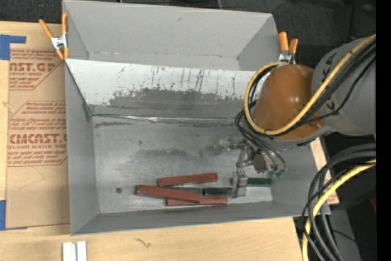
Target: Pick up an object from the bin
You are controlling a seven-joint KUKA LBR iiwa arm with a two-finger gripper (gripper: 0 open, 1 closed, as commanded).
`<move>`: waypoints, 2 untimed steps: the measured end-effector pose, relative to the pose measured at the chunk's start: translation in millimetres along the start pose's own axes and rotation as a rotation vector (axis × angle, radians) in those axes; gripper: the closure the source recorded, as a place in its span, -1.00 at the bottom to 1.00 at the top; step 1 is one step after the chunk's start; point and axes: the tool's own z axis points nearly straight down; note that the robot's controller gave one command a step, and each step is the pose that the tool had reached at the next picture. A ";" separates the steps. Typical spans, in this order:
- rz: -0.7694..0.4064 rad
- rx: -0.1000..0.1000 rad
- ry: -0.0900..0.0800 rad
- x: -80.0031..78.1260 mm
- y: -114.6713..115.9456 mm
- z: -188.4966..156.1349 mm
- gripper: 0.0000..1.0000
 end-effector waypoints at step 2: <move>-0.050 0.000 -0.002 8.2 -82.6 52.2 -1.00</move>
Offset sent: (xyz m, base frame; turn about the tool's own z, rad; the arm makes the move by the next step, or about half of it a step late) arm 0.0010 -0.0833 -0.0496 -0.0503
